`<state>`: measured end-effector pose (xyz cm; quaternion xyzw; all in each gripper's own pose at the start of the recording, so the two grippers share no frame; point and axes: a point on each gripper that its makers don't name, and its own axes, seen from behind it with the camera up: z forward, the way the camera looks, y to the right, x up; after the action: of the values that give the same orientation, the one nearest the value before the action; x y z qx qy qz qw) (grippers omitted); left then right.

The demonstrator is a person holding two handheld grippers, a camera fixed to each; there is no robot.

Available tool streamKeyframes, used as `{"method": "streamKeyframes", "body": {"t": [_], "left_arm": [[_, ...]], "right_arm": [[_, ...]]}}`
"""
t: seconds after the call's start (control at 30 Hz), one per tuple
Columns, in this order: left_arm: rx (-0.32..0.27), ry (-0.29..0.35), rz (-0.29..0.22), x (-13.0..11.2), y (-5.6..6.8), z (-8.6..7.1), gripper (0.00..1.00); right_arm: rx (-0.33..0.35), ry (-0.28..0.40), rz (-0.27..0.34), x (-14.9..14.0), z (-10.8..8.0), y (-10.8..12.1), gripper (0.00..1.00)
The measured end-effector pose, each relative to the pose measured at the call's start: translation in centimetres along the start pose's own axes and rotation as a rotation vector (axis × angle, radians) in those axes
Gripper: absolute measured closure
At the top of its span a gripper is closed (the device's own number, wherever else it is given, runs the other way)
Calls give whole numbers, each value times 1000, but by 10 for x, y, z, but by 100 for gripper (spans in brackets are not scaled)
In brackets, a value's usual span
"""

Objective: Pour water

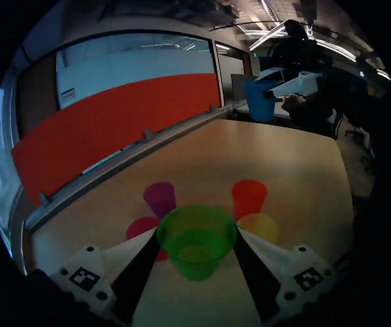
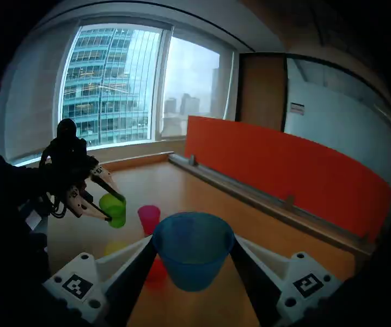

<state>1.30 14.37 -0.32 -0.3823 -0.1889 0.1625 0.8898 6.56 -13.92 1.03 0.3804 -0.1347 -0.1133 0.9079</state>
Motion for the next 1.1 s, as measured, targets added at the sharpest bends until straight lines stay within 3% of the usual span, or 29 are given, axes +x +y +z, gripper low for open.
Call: {"method": "streamKeyframes", "body": {"t": [0.67,1.1], "left_arm": [[-57,-129,-10,-44,8,15,13],[-90,-180,-54,-66,13,29,13]], "right_arm": [[13,-104,14,-54,17,-2,7],[23,-162,28,-83,23,-6,7]]}}
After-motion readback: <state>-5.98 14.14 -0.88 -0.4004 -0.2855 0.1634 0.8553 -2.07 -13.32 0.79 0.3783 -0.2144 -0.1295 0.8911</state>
